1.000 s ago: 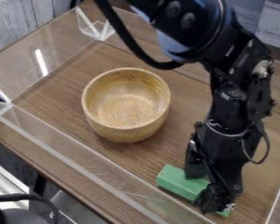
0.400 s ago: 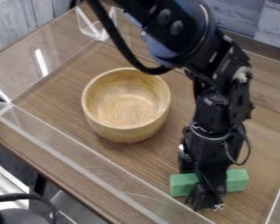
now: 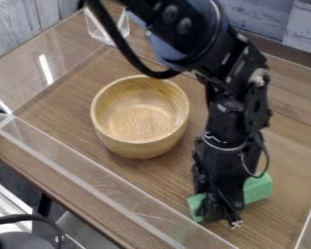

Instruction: Put the green block in the brown bowl

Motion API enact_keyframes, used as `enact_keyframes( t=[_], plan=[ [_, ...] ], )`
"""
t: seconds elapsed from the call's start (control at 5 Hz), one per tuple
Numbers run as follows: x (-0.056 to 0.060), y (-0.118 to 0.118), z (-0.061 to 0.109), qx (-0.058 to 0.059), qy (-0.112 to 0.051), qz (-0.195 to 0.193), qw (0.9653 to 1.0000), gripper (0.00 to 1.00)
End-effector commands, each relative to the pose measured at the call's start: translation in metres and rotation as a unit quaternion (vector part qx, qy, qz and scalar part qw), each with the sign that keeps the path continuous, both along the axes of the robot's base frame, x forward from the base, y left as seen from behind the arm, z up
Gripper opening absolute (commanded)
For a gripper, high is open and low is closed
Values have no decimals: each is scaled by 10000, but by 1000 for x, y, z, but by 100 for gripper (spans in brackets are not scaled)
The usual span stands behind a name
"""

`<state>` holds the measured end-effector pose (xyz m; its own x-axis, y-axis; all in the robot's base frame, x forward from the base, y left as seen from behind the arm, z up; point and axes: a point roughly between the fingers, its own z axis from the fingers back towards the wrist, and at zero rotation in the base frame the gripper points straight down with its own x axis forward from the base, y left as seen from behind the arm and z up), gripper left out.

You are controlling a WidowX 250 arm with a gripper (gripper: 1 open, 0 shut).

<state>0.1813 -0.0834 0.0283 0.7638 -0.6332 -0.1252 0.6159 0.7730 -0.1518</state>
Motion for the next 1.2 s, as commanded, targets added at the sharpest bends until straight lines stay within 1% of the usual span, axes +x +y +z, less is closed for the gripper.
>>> enact_keyframes(
  t=[0.0, 0.2, 0.4, 0.6, 0.8, 1.0],
  plan=[
    [3, 4, 24, 49, -269, 163, 9995, 0],
    [8, 8, 43, 124, -460, 289, 9984, 0],
    [17, 19, 73, 222, -797, 500, 9953, 0],
    [34, 44, 102, 316, -1109, 848, 9897, 0],
    [50, 85, 122, 402, -1276, 1416, 9809, 0],
    [62, 132, 127, 468, -1307, 1975, 9704, 0]
  ],
)
